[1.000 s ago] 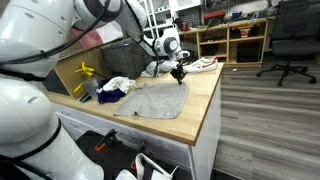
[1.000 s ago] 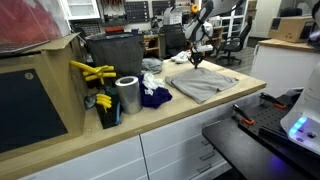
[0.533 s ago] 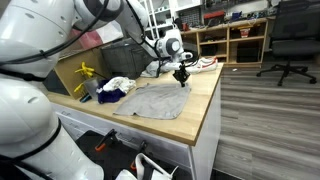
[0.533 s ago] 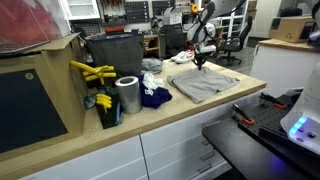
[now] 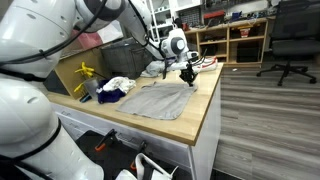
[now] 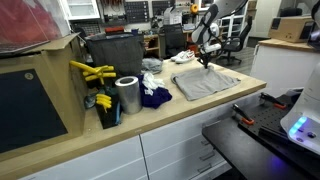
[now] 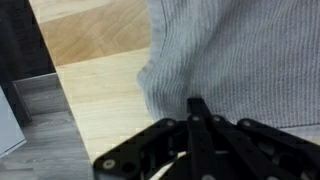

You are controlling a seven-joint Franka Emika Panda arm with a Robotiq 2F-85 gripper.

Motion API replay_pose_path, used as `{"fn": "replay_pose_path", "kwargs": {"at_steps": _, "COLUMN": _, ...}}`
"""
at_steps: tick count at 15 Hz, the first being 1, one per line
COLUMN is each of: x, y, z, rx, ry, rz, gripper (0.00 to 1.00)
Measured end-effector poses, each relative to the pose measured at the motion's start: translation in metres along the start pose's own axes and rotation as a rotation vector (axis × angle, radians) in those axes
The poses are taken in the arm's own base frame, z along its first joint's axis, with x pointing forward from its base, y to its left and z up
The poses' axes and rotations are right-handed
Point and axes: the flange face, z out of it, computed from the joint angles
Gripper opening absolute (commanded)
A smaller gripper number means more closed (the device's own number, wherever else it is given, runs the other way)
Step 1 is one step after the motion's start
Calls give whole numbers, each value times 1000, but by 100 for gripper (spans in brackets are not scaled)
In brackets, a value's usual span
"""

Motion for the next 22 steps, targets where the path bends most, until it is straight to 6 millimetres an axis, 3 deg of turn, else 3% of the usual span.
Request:
{"fn": "replay_pose_path", "kwargs": {"at_steps": 1, "x": 1, "y": 0, "z": -1, "rx": -3, "ry": 4, "rz": -3, "gripper": 0}}
{"fn": "replay_pose_path", "kwargs": {"at_steps": 2, "x": 1, "y": 0, "z": -2, "rx": -7, "ry": 8, "rz": -7, "gripper": 26}}
{"fn": "replay_pose_path", "kwargs": {"at_steps": 4, "x": 3, "y": -3, "z": -5, "rx": -6, "ry": 16, "rz": -12, "gripper": 32}}
{"fn": "replay_pose_path", "kwargs": {"at_steps": 6, "x": 4, "y": -11, "z": -10, "rx": 6, "ry": 24, "rz": -21, "gripper": 47}}
{"fn": "replay_pose_path", "kwargs": {"at_steps": 13, "x": -8, "y": -85, "z": -22, "rx": 126, "ry": 11, "rz": -77, "gripper": 99}}
{"fn": "replay_pose_path", "kwargs": {"at_steps": 17, "x": -31, "y": -130, "z": -13, "rx": 214, "ry": -48, "rz": -94, "gripper": 100}}
{"fn": "replay_pose_path", "kwargs": {"at_steps": 22, "x": -47, "y": -166, "z": -19, "rx": 300, "ry": -86, "rz": -98, "gripper": 100}}
